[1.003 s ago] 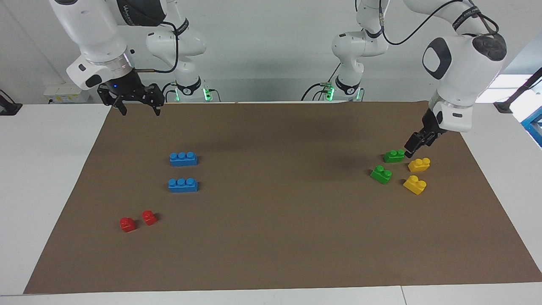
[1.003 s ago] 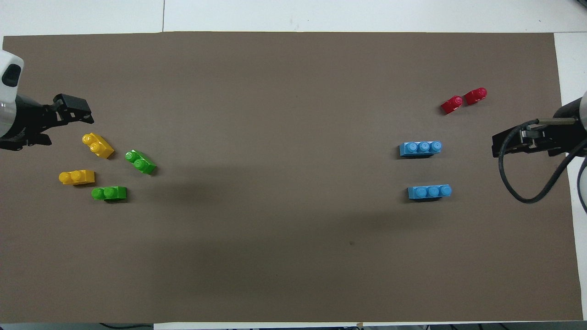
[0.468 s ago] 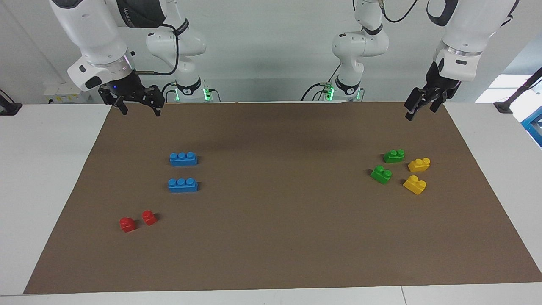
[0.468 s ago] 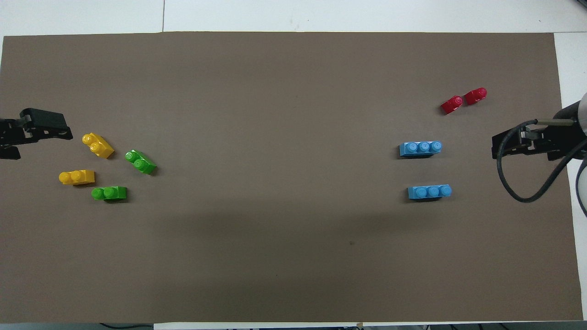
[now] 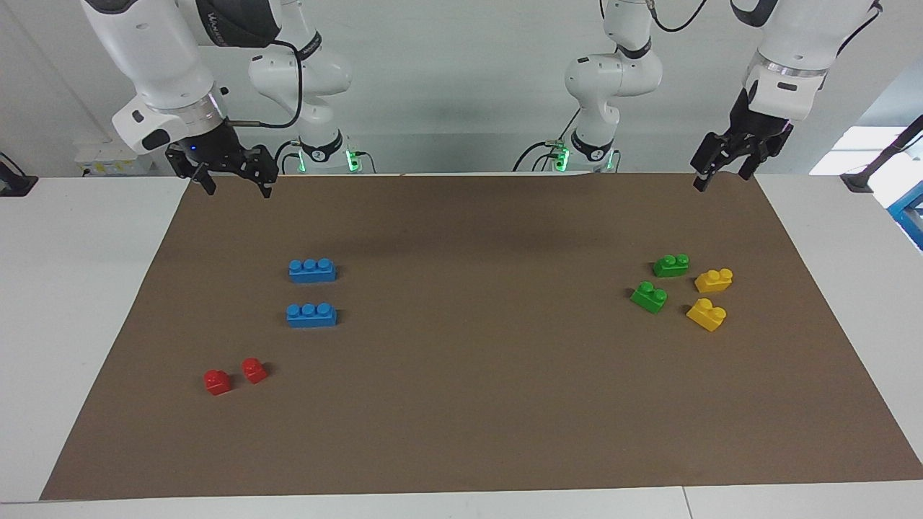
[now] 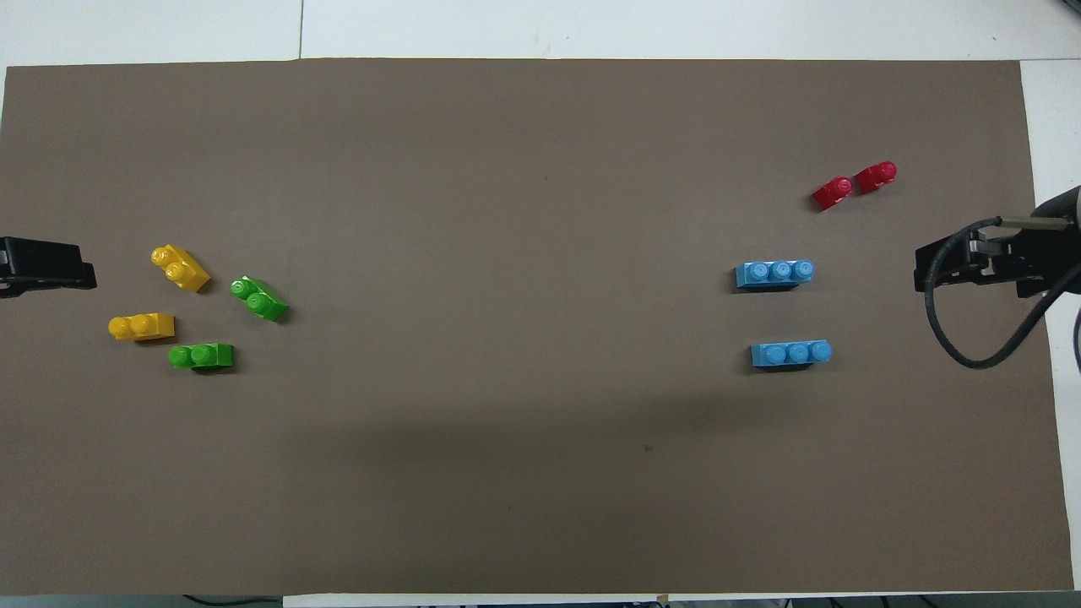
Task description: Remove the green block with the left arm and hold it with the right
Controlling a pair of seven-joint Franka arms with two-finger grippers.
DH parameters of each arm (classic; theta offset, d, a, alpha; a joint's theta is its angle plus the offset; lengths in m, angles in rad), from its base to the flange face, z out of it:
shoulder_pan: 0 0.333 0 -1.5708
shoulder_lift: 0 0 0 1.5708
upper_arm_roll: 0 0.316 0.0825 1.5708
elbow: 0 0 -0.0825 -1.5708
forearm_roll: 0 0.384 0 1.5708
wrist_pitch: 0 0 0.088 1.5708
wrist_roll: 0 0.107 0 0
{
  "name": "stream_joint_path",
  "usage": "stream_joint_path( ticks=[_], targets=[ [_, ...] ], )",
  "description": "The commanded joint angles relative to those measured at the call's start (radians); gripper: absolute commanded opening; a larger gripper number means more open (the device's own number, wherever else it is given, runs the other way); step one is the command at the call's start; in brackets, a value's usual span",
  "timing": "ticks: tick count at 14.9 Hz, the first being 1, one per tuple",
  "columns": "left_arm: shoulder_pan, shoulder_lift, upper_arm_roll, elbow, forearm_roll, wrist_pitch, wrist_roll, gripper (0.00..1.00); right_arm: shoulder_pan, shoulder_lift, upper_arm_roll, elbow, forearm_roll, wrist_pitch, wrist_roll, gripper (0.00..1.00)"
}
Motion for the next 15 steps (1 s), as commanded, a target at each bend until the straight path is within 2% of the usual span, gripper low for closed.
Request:
stream_joint_path(
  ticks=[1,5,11,15],
  targets=[
    [0.0,-0.023,-0.004,0.004,0.04,-0.054,0.085,1.0,-0.018,-0.025,0.005,-0.03,-0.017,0.023,0.012,1.0],
    [0.003,-0.053,0.004,0.004,0.04,-0.092,0.175,1.0,-0.018,-0.025,0.005,-0.03,-0.017,0.039,0.005,1.0],
    [-0.006,-0.078,-0.002,0.027,0.035,-0.167,0.202,1.0,-0.018,-0.025,0.005,-0.03,-0.017,0.038,-0.003,1.0],
    [-0.001,-0.101,0.01,0.008,-0.014,-0.158,0.21,1.0,-0.018,-0.025,0.005,-0.03,-0.017,0.038,-0.003,1.0]
  ],
)
